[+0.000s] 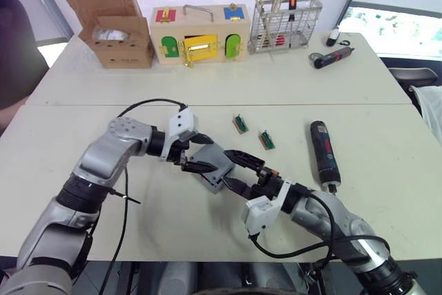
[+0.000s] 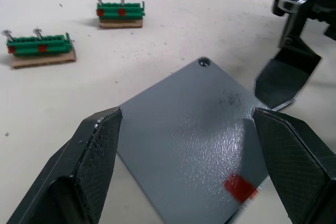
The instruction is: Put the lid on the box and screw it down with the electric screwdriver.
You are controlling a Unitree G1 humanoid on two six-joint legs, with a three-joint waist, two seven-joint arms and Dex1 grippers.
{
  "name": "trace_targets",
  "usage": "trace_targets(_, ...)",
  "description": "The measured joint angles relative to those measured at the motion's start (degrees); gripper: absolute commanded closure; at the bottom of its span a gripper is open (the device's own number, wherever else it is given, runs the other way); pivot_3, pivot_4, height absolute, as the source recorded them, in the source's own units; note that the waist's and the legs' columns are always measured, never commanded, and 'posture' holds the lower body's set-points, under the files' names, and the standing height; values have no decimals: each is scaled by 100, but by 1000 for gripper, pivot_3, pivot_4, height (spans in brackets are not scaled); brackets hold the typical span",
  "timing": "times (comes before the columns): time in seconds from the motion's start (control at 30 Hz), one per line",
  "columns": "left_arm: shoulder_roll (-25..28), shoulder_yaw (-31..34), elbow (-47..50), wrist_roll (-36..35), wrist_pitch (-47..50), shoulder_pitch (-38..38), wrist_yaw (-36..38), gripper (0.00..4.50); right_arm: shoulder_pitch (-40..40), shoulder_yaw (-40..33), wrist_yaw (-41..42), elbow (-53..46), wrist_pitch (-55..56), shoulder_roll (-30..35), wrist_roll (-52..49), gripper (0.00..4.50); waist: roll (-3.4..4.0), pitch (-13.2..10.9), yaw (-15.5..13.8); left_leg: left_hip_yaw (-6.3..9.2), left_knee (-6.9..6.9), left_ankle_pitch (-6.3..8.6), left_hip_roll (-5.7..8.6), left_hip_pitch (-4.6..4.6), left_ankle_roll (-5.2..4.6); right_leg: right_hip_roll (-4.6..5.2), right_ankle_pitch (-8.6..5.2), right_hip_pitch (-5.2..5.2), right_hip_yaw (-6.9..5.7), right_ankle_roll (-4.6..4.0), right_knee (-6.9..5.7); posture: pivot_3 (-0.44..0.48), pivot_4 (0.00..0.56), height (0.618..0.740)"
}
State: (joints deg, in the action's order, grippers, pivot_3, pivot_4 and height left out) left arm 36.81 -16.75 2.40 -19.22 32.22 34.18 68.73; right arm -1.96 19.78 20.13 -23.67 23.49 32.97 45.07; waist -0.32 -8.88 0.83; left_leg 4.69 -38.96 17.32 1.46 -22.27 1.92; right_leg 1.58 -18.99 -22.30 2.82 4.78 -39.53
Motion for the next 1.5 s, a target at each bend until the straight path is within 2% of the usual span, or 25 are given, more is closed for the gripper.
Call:
trace_targets(0.23, 138, 8, 128, -14, 20, -61, 243, 448, 129, -37, 154, 20, 66, 78, -57, 28, 0, 0, 0, 0, 0, 1, -1, 0, -1, 0, 0, 0, 0, 0, 1, 0, 150, 740)
trace_targets(0.83, 155, 77, 306, -28, 156, -151, 221, 448, 127, -101, 153, 50, 62, 67, -135, 28, 0, 0, -8, 0, 0, 1, -1, 0, -2, 1, 0, 1, 0, 0, 3, 0, 150, 740)
trace_targets(1.3, 379, 237, 445, -534, 817, -39, 491, 448, 129, -100, 142, 145, 54, 44, -135, 28, -1, -3, -9, 1, 1, 1, -1, -7, -2, 0, 0, -4, 0, 0, 5, 0, 150, 740)
trace_targets(1.4, 347, 521, 295, -784, 1047, 307, 437, 1277, 190, -164, 151, 144, 40, 47, -186, 0, -2, -3, -15, 3, 0, 1, -1, -9, -2, 0, 0, -5, -3, 0, 6, 0, 150, 740)
trace_targets(1.5, 346, 930, -17, -1030, 1286, 729, 379, 2730, 329, -347, 181, 141, -76, 53, -447, 0, -2, -3, -2, 1, 0, 1, 0, -9, -2, 0, 0, -5, -2, 0, 8, 0, 150, 740)
